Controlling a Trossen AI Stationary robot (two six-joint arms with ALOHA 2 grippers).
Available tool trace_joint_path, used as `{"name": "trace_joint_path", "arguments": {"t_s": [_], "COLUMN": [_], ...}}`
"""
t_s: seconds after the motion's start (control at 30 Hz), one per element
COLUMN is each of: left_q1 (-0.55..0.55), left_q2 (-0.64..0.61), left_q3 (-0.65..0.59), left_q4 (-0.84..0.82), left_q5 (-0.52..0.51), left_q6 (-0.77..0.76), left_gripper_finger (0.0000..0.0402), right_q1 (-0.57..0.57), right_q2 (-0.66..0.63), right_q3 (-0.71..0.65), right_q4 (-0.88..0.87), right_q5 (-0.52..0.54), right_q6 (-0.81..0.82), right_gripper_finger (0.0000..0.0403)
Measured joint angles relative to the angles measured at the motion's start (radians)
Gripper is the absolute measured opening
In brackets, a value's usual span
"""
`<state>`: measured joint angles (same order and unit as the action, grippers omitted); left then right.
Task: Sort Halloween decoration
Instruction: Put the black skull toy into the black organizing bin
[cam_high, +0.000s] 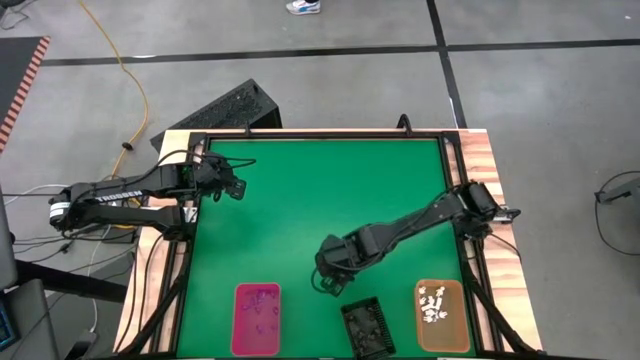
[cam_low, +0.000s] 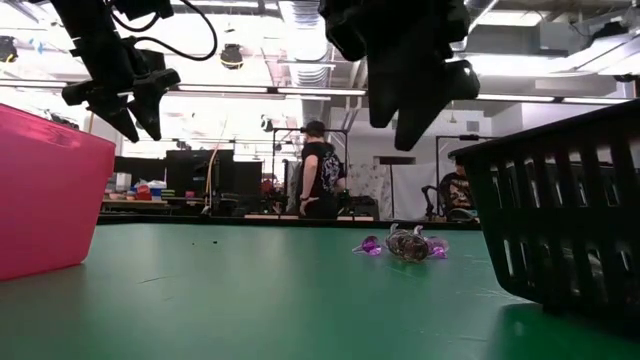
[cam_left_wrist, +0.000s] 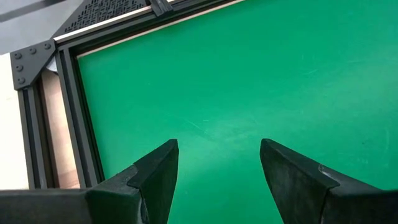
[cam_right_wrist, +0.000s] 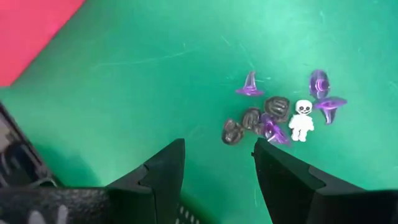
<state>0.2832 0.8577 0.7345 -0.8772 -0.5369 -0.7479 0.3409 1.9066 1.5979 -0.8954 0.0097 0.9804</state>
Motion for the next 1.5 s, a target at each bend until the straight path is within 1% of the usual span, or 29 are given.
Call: {"name": "trace_joint_path", "arguments": {"t_s": [0.1,0.3,0.4,0.57,0.83,0.93,1.03,1.3,1.5], "left_q1": [0.0,0.0,0.0,0.0,0.0,0.0,0.0,0.0,0.0], "left_q2": [0.0,0.0,0.0,0.0,0.0,0.0,0.0,0.0,0.0], "left_q3": [0.0,0.0,0.0,0.0,0.0,0.0,0.0,0.0,0.0], "left_q4": [-0.001,-0.001,-0.001,0.0,0.0,0.001,0.001,0.001,0.001], "left_q5": [0.0,-0.001,-0.002,-0.002,-0.002,-0.005,-0.01,-0.012,-0.024], "left_q6": [0.002,0.006,0.006,0.005,0.005,0.005,0.005,0.006,0.006], "left_gripper_finger": [0.0219,0.0219,0.0219,0.0219,0.0219,0.0219,0.0219,0.0219,0.0219], "right_q1": [0.004,0.026,0.023,0.022,0.019,0.023,0.023,0.031,0.019], "right_q2": [0.026,0.095,0.096,0.103,0.111,0.112,0.125,0.18,0.191], "right_q3": [0.001,0.0,0.0,-0.004,-0.032,-0.034,-0.032,-0.033,-0.031], "right_q4": [-0.002,-0.004,-0.017,-0.049,-0.005,-0.003,0.046,0.064,0.074], "right_q5": [0.005,-0.005,-0.002,0.042,0.042,0.042,0.047,0.022,0.012], "right_q6": [0.043,0.073,0.086,0.112,0.151,0.149,0.149,0.147,0.121], "right_gripper_finger": [0.0217,0.0217,0.0217,0.0217,0.0217,0.0217,0.0217,0.0217,0.0211]}}
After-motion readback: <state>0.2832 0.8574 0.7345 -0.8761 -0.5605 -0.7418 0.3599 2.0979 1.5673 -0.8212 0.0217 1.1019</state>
